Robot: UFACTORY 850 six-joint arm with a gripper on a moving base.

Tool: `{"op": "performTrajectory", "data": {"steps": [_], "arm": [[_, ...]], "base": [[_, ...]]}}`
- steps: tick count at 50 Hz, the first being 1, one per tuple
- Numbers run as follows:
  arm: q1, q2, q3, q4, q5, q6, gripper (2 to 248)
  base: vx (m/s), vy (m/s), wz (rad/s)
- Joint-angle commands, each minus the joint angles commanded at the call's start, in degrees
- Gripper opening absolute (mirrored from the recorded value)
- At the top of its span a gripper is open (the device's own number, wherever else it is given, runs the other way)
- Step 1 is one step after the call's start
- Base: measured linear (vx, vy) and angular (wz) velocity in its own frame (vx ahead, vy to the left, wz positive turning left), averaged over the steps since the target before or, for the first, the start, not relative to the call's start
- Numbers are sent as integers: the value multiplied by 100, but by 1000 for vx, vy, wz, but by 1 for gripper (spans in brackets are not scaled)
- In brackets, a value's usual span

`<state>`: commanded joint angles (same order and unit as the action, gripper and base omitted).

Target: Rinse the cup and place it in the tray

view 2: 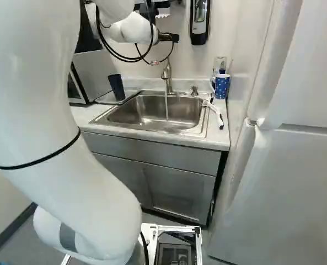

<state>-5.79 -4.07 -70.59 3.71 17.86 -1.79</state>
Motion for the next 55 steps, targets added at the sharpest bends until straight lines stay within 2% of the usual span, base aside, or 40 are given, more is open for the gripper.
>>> {"op": "performTrajectory", "data": {"steps": [25,45,55], "arm": [[185,-689,-731,0,-59,0,247],[318,-1125,-1213,0,-399,0,247],[324,-1161,-1254,0,-595,0,247]], "base": [[0,0,0],[0,0,0],[0,0,0]]}}
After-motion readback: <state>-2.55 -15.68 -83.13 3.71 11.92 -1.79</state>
